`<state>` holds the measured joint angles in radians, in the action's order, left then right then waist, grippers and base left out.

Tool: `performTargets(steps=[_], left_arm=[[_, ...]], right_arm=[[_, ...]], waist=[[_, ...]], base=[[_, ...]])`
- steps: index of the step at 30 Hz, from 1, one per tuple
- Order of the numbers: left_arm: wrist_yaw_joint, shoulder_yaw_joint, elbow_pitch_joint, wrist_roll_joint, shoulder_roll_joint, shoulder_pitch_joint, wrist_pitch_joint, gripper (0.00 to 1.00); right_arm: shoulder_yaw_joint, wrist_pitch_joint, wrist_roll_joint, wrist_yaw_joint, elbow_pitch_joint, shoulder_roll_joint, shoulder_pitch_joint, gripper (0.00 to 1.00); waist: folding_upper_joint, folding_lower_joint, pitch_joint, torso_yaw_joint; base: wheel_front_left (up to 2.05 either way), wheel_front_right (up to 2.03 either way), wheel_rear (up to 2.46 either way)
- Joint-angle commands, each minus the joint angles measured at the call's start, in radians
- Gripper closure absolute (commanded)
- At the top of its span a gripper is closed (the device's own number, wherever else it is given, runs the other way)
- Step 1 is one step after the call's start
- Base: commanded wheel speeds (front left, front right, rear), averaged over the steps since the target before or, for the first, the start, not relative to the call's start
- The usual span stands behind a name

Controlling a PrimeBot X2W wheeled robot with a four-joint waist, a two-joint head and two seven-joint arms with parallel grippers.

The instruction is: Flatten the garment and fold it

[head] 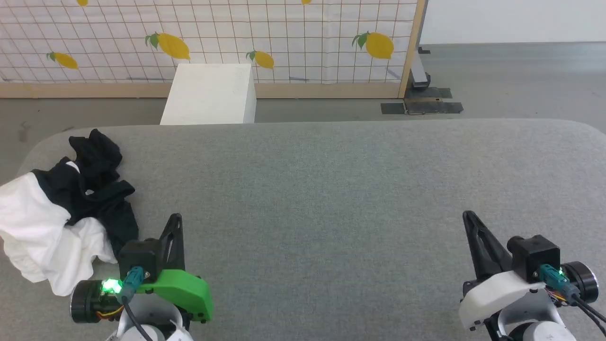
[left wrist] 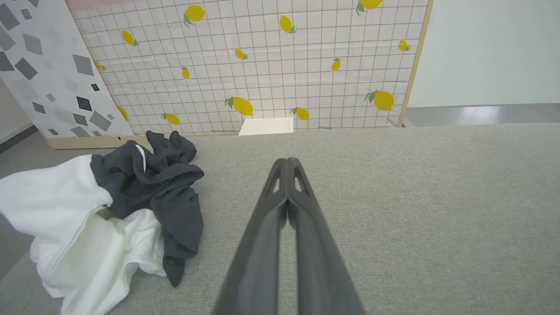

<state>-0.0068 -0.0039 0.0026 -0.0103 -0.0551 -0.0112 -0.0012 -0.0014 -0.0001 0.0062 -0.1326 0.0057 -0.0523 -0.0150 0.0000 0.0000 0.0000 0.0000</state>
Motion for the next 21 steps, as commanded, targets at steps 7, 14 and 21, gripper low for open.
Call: performTargets(steps=[7, 14, 21], left_arm=[[0.007, 0.004, -0.003, 0.010, 0.005, 0.011, 0.001, 1.00], [0.007, 0.004, -0.003, 0.010, 0.005, 0.011, 0.001, 1.00], [0.007, 0.004, -0.003, 0.010, 0.005, 0.011, 0.001, 1.00]], right_arm=[[0.001, 0.000, -0.006, 0.002, -0.006, 0.002, 0.015, 1.00], [0.001, 0.000, -0.006, 0.002, -0.006, 0.002, 0.015, 1.00], [0.001, 0.000, -0.006, 0.002, -0.006, 0.002, 0.015, 1.00]], waist=[[0.0000, 0.0000, 0.000, 0.000], [0.0000, 0.0000, 0.000, 0.000], [0.0000, 0.0000, 0.000, 0.000]], base=[[0.00, 0.00, 0.00], [0.00, 0.00, 0.00], [0.00, 0.00, 0.00]])
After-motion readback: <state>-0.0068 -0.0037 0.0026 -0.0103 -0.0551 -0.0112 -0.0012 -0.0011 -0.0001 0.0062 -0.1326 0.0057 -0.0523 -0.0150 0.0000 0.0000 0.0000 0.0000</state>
